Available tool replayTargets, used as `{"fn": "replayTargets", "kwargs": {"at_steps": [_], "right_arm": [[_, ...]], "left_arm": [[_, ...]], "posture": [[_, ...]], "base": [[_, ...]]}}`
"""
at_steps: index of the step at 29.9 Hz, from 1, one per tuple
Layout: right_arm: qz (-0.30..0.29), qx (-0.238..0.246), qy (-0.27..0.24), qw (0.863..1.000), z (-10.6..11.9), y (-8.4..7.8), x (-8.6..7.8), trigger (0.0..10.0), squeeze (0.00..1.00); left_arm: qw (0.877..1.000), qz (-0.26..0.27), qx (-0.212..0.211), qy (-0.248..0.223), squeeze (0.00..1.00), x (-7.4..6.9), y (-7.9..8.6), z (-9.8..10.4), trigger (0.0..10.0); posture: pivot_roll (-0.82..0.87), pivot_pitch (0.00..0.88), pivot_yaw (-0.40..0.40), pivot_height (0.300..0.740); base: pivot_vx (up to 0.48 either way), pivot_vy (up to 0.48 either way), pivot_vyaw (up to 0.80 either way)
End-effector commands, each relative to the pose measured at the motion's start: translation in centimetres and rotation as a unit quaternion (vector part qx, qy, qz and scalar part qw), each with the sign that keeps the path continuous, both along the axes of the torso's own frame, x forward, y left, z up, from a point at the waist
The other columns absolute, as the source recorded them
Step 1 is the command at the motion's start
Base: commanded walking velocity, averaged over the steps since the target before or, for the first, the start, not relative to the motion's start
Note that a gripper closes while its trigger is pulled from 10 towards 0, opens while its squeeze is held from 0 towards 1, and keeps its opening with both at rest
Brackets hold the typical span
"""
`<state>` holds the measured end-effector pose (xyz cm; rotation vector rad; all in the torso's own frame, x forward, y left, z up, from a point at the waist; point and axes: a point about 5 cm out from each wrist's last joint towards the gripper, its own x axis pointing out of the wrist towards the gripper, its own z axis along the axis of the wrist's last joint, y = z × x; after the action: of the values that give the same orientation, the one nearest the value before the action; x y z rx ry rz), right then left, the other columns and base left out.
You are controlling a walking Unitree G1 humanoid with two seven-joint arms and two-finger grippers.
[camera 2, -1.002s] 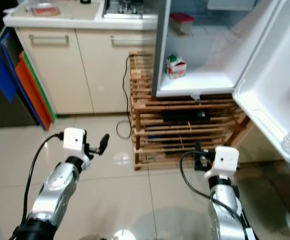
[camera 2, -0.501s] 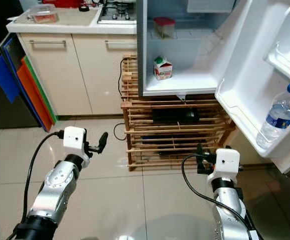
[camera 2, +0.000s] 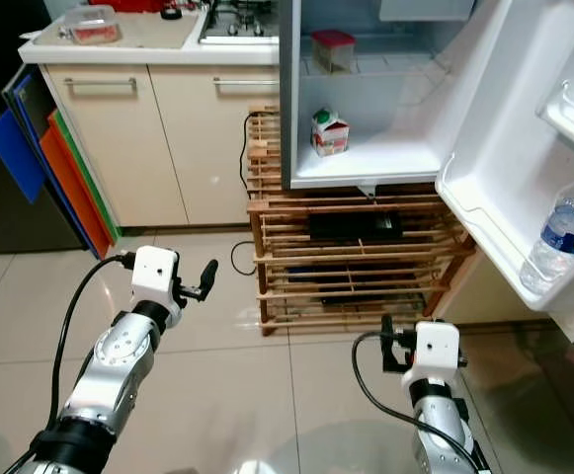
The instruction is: Restocking fridge
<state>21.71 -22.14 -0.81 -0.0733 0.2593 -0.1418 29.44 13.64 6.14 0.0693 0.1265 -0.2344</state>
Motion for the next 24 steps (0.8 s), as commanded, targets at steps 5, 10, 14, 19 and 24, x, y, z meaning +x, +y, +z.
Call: {"fn": "replayTargets", "kwargs": {"at_steps": [5, 10, 14, 19, 24], "right_arm": [[-0.008, -0.005, 0.013, 1.000, -0.9, -1.0, 0.0, 10.0, 0.00], [-0.001, -0.011, -0.005, 1.000, -0.4, -1.1, 0.1, 10.0, 0.00], [0.010, -0.017, -0.013, 1.000, -0.3, -1.1, 0.1, 10.0, 0.00], [0.019, -0.019, 0.026, 0.999, -1.6, -1.6, -1.1, 10.0, 0.00], [-0.029, -0.011, 0.099, 0.995, -3.3, -3.2, -2.7, 10.0, 0.00]], "left_arm": [[1.000, -0.013, -0.010, -0.010, 0.00, -0.4, -0.2, 0.2, 10.0], [1.000, -0.012, -0.008, -0.011, 0.00, -0.7, -0.2, 0.1, 10.0], [1.000, -0.004, -0.015, -0.008, 0.00, -0.7, 0.0, 0.1, 10.0], [1.000, -0.010, -0.002, -0.008, 0.00, -0.5, -0.4, 0.1, 10.0], [1.000, -0.017, 0.009, -0.010, 0.00, 0.0, -0.7, 0.4, 10.0]], "posture": [[0.03, 0.000, 0.042, 0.732], [0.04, 0.000, 0.036, 0.732], [0.04, 0.004, 0.035, 0.732], [0.03, 0.015, 0.039, 0.732], [0.03, 0.021, 0.045, 0.732]], "base": [[0.000, -0.480, 0.00], [0.000, -0.384, 0.00], [0.000, 0.000, 0.00], [0.000, 0.000, 0.00], [0.000, 0.000, 0.00]]}}
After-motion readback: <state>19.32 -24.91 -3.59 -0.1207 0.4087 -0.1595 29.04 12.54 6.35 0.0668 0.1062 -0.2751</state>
